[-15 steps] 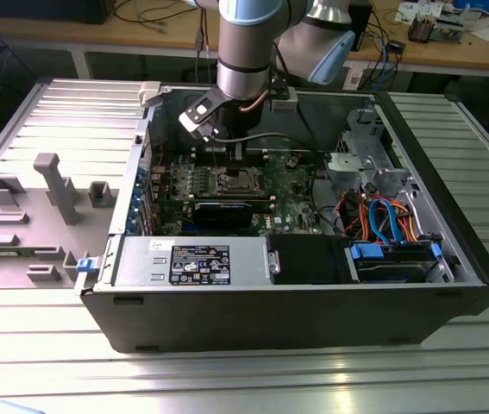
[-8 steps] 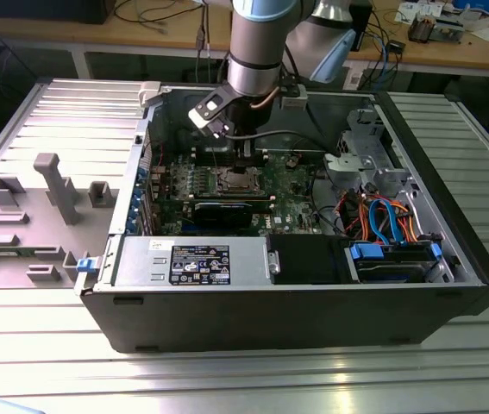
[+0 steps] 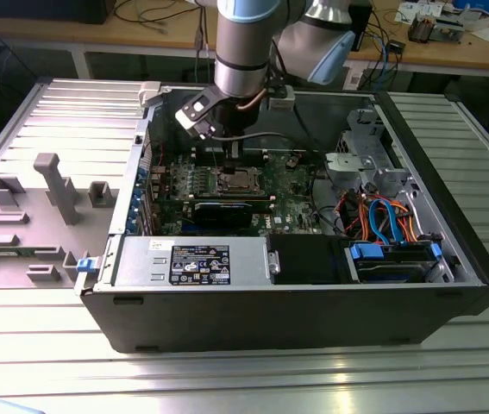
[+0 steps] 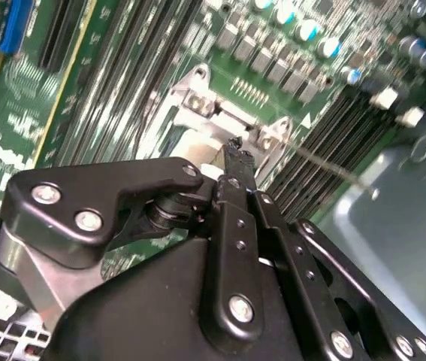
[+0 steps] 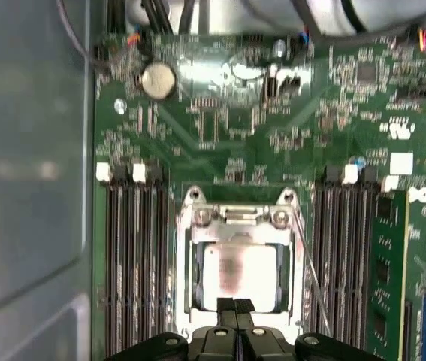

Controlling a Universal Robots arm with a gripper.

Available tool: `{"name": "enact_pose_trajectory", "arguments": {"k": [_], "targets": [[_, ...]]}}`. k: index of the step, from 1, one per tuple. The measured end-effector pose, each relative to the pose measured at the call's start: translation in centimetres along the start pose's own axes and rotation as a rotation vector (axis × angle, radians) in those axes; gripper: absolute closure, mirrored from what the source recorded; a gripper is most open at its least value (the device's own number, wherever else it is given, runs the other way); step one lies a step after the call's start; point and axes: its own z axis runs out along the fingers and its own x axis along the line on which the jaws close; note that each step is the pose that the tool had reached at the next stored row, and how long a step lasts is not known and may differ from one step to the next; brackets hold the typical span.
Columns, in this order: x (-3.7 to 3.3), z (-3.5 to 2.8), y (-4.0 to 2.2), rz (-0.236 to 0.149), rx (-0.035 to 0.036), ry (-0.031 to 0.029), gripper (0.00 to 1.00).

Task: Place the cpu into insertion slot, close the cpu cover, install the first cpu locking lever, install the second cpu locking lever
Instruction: 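Close the cpu cover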

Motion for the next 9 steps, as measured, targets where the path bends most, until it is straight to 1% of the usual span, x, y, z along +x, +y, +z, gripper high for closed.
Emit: {"name": "enact_pose_trajectory", "arguments": {"k": [5, 9], "targets": [[-0.01, 0.73, -0.02, 0.0, -0.0001, -0.0001, 0.89], [-0.01, 1.0, -0.01, 0.0, 0.0, -0.0001, 0.89]]}}
